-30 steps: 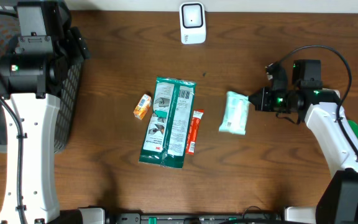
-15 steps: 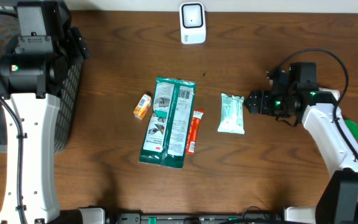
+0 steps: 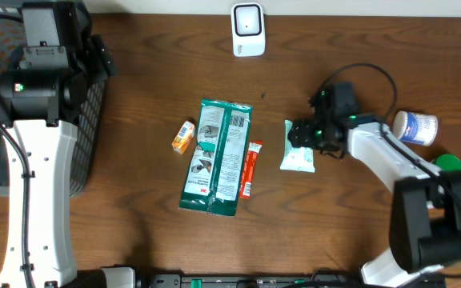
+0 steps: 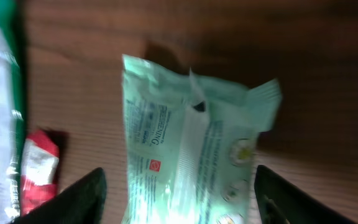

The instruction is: Scan the item barcode

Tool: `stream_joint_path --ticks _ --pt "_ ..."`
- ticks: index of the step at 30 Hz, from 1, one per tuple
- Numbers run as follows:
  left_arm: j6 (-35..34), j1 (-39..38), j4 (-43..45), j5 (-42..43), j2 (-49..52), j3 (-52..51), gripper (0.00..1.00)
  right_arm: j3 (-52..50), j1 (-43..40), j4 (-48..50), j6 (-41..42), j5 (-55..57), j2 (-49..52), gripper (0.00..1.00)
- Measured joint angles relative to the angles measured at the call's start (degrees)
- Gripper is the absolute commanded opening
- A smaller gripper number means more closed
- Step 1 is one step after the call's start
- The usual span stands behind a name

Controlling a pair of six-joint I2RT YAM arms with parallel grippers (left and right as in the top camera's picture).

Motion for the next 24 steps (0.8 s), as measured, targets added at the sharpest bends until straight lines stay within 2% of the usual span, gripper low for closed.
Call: stream_joint_path --ticks 6,8,17,24 --pt "0.00 0.00 0.00 0.00 0.00 0.00 0.90 0.22 0.96 0.55 1.84 0.66 2.89 0.18" --pt "0.00 0.00 -0.02 0.00 0.00 0.00 0.90 0.46 0.76 0.39 2.29 0.17 2.71 0.01" --pt "0.00 0.00 -0.02 0.00 0.00 0.00 0.90 0.07 -3.67 -2.40 1.31 -5.07 -1.64 0.01" --pt "0.02 0.00 -0.02 0.00 0.00 0.00 0.90 -0.04 -8.15 -5.64 -6.05 -15.72 -14.64 0.01"
